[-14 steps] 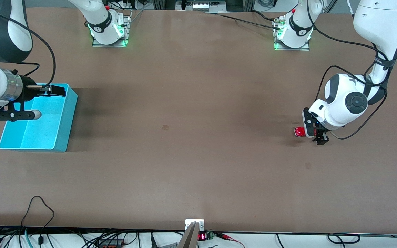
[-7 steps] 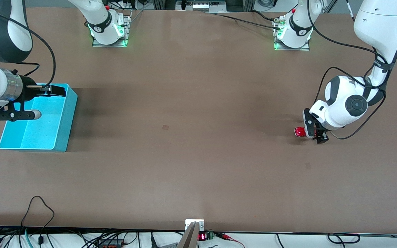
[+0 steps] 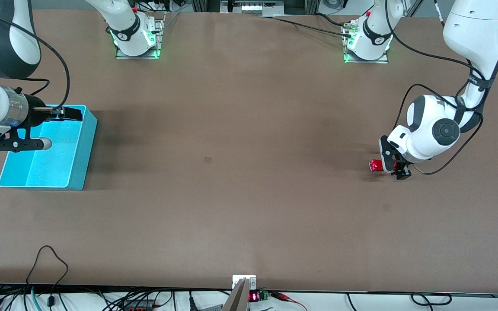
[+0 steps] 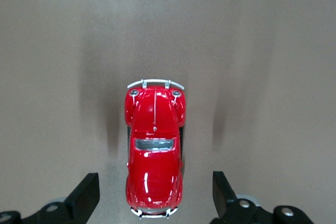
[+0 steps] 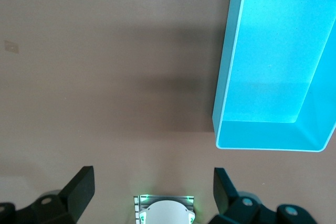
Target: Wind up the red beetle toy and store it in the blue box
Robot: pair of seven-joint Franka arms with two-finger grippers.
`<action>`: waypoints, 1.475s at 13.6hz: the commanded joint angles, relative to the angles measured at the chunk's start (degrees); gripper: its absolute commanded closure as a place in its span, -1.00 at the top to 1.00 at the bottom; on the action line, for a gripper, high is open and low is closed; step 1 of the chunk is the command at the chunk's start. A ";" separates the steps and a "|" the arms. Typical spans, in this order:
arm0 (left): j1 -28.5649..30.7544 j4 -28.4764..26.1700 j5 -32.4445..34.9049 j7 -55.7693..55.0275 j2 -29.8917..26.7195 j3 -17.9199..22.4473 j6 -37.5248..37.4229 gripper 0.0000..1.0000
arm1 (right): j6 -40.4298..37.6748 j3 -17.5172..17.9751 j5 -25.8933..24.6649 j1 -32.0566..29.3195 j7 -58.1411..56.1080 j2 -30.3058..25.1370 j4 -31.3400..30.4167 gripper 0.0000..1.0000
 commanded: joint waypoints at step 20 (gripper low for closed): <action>0.67 -2.85 -0.67 1.21 0.00 -0.82 3.61 -0.27 | -0.81 0.00 0.59 -0.23 -0.48 -0.28 0.31 1.00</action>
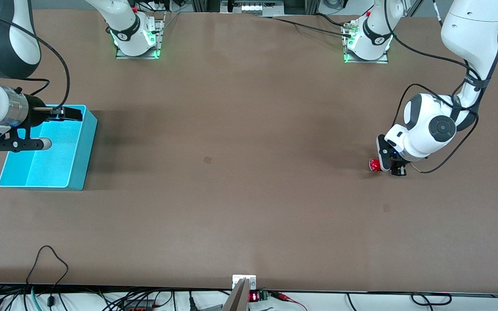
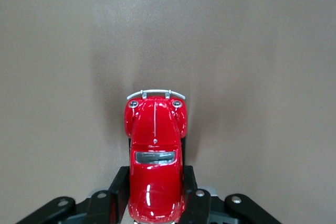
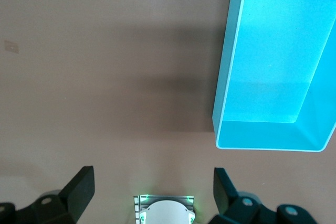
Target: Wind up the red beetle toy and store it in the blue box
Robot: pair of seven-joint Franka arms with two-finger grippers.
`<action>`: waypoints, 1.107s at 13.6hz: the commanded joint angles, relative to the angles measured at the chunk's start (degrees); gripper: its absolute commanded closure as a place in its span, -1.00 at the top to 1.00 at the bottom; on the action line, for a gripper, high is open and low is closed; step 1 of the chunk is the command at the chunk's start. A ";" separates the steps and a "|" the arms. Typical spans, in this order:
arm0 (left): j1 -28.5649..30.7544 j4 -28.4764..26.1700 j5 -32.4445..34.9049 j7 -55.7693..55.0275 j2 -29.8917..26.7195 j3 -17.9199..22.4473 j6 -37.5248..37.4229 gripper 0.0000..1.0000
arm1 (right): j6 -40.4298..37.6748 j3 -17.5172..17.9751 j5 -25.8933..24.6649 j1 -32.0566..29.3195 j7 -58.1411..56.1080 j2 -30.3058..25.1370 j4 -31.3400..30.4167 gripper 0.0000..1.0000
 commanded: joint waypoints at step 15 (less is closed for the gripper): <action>10.67 -0.27 -0.05 10.35 1.07 -0.45 -3.71 -0.34 | -0.81 0.01 0.59 -0.14 -0.48 -0.28 0.31 1.00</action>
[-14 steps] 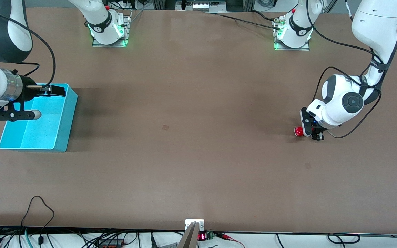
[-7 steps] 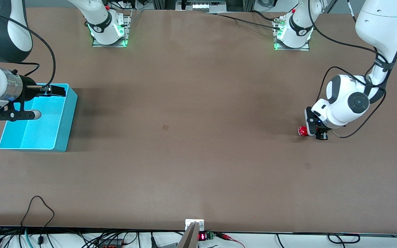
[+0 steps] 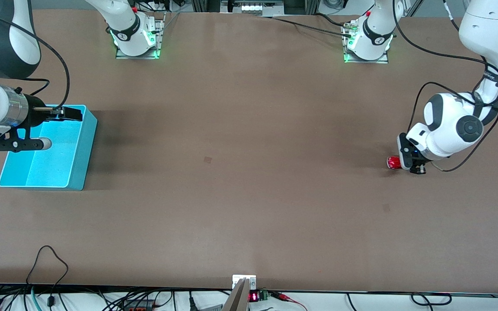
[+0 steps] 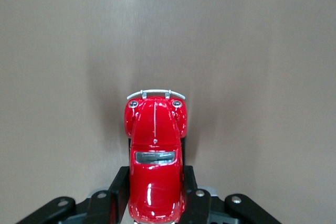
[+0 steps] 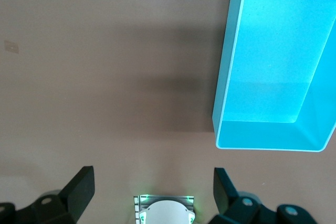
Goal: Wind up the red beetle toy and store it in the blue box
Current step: 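Open the left gripper and lift it, releasing the car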
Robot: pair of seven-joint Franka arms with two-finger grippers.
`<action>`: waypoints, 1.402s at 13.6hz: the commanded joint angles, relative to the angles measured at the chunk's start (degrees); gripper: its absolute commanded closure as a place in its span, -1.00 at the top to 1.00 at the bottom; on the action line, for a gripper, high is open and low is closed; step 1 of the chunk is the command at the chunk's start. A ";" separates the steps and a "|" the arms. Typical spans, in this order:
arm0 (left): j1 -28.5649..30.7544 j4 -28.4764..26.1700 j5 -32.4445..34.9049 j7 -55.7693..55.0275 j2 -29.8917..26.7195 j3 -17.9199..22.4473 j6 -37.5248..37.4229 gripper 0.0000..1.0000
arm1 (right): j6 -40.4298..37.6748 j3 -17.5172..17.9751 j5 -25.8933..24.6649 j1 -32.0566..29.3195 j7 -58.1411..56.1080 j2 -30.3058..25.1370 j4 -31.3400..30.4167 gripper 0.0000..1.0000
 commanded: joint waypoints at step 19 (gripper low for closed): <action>-2.64 10.95 -4.86 0.78 -13.15 -8.39 -24.53 1.00 | -0.81 0.02 0.76 -0.23 -0.48 -0.28 0.49 1.00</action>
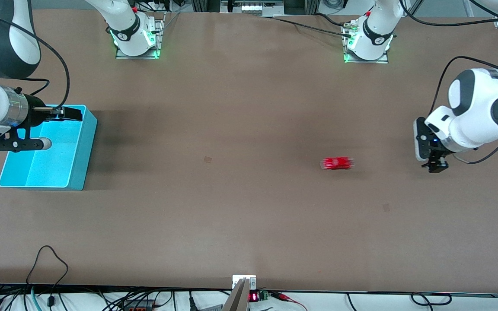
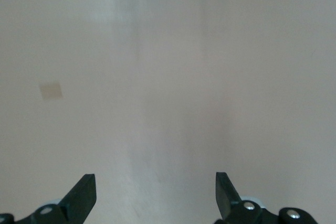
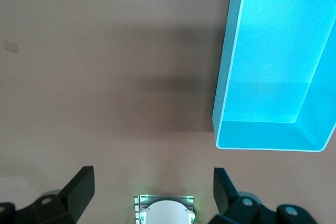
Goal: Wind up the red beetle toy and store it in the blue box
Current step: 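Retract the left gripper while the right gripper leaves the box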
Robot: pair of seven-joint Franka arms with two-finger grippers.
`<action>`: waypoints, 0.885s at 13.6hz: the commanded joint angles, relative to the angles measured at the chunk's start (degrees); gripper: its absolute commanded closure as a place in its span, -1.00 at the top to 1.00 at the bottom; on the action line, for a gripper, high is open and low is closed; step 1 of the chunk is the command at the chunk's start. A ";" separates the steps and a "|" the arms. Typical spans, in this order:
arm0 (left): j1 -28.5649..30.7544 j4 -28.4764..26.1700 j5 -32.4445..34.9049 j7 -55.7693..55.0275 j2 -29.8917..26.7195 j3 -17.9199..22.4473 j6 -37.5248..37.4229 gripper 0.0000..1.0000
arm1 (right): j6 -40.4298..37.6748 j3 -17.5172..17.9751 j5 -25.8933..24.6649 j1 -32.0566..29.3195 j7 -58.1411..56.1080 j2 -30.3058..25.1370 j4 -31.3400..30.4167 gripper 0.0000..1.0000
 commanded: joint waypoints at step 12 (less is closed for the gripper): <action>-7.40 6.88 -7.58 -60.71 -2.97 0.18 6.54 1.00 | -0.72 -0.24 0.24 -0.66 -15.11 0.59 -0.14 1.00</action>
